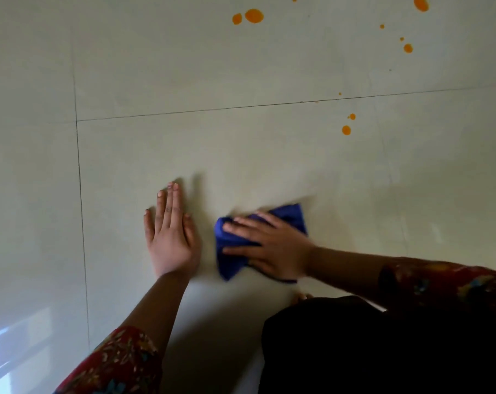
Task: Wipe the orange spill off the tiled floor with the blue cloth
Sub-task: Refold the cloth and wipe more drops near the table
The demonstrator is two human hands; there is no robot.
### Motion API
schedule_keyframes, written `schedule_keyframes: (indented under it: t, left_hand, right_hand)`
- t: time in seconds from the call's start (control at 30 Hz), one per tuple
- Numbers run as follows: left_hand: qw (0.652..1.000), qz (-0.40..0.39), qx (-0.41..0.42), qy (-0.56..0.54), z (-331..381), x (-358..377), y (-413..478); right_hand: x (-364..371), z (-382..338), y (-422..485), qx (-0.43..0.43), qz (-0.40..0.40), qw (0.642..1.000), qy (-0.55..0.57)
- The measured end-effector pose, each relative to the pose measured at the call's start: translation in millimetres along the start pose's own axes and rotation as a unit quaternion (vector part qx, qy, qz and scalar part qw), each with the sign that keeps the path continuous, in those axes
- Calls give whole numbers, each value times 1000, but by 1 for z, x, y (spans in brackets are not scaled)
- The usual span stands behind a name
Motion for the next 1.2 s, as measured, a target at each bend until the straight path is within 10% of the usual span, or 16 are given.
schedule_keyframes:
  t: [0.13,0.3,0.43,0.7,0.97,1.2]
  left_hand:
    - [1000,2,3,-18,-2,0,-1]
    - [999,-28,21,20,3,-2,2]
    - [1000,-8,2,-8,6,-9,5]
    - [999,16,-51,1,23,-5,19]
    - [995,-79,43,44,31,6,46]
    - [990,-92,51,92,30,21,45]
  right_hand:
    - [-9,18,64,16,37,999,-8]
    - [-43,126,86,279,108,954,-23]
    - [-24,82,21,438,175,882,-15]
    - [-24,54,104,183,119,976,4]
    - [-19,85,29,476,210,854,-9]
    - [-15,67,48,361,177,916,5]
Point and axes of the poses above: each hand's wrist, its own y-axis towards the middle knuckle, its own x-axis out of the palm, z = x × y, the point moved 3 cm from there along y, towards the middle knuckle, and after that the axes turned 2 degrees about y, right-handed, at the moved point
